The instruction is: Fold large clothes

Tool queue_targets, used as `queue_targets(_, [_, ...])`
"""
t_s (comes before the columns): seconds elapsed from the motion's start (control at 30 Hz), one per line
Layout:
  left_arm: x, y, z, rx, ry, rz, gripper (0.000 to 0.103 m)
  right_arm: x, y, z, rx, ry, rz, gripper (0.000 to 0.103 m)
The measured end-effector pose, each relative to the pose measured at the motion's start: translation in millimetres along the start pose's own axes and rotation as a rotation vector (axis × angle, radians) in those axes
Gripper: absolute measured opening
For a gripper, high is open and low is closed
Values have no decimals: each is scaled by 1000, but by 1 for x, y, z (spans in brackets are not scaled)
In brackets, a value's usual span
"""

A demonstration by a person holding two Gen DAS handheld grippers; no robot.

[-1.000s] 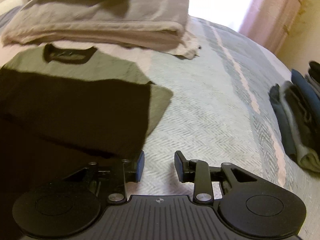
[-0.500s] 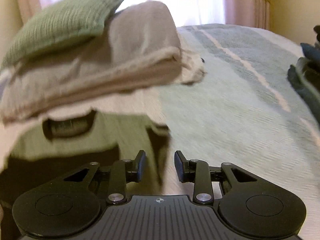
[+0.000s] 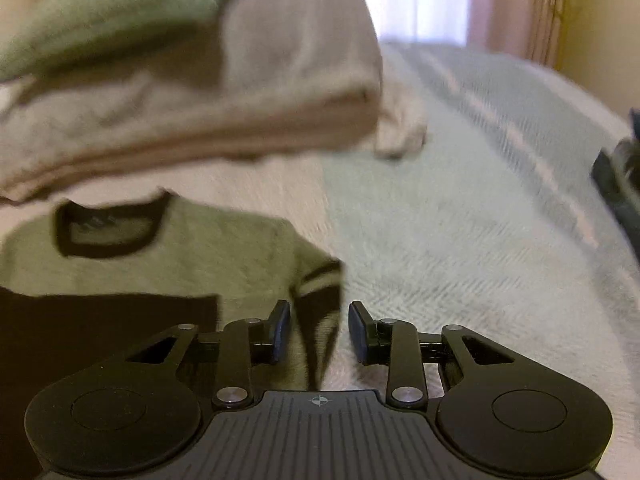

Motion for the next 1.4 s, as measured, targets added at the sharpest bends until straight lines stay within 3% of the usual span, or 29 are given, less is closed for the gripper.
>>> queue_targets(0.1, [-8, 8, -19, 8, 62, -115, 28, -10, 10, -36, 51, -28, -28, 29])
queue_targets(0.23, [-15, 25, -21, -28, 193, -319, 38, -18, 28, -42, -2, -20, -60, 29])
queue_targets(0.3, [-18, 26, -18, -20, 235, -402, 52, -14, 35, -36, -46, -8, -23, 29])
queue_targets(0.4, [-21, 28, -18, -2, 247, -467, 52, -6, 37, -42, -43, -25, 39, 29])
queue_targets(0.5, [-31, 22, -34, 55, 163, -426, 52, 4, 36, -48, -35, -1, 35, 29])
queue_targets(0.6, [-33, 15, -43, 57, 89, -343, 53, 12, 40, -54, -42, -1, 56, 29])
queue_targets(0.7, [-14, 19, -39, 11, 139, -254, 53, 12, 46, -59, -39, -6, 69, 29])
queue_targets(0.8, [4, 22, -23, -11, 159, -228, 52, 3, 49, -62, -23, -24, 43, 29])
queue_targets(0.9, [13, 21, -9, -13, 154, -239, 52, -7, 48, -58, -32, -14, -35, 29])
queue_targets(0.97, [14, 20, -8, -19, 179, -264, 52, -15, 44, -68, 24, -71, -80, 29])
queue_targets(1.0, [12, 21, -8, -24, 185, -278, 52, -23, 43, -74, 44, -109, -130, 29])
queue_targets(1.07, [9, 21, -8, -29, 181, -303, 51, -41, 50, -77, 54, -100, -287, 29])
queue_targets(1.13, [9, 20, -9, -24, 175, -313, 46, -60, 65, -75, 60, -41, -484, 29])
queue_targets(1.23, [13, 20, -11, -8, 145, -268, 30, -75, 80, -66, 91, 10, -659, 29])
queue_targets(1.27, [16, 20, -11, -8, 135, -233, 9, -75, 82, -62, 103, 13, -685, 17])
queue_targets(1.3, [20, 20, -11, -12, 127, -189, 4, -72, 82, -56, 96, 22, -701, 4])
queue_targets(1.33, [25, 20, -14, -3, 114, -146, 4, -66, 81, -47, 70, 56, -699, 0])
queue_targets(1.4, [33, 21, -22, 19, 97, -72, 4, -45, 78, -31, -16, 118, -646, 0])
Point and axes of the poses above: each gripper's, at about its wrist camera, not at the fingertips, and z roughly the way its jaws point, x to its right, y to its underside, the point moved 4 cm from there along z, roughly the way its jaws point, and after that the axes turned 3 degrees about -x, right-handed, at the moved point
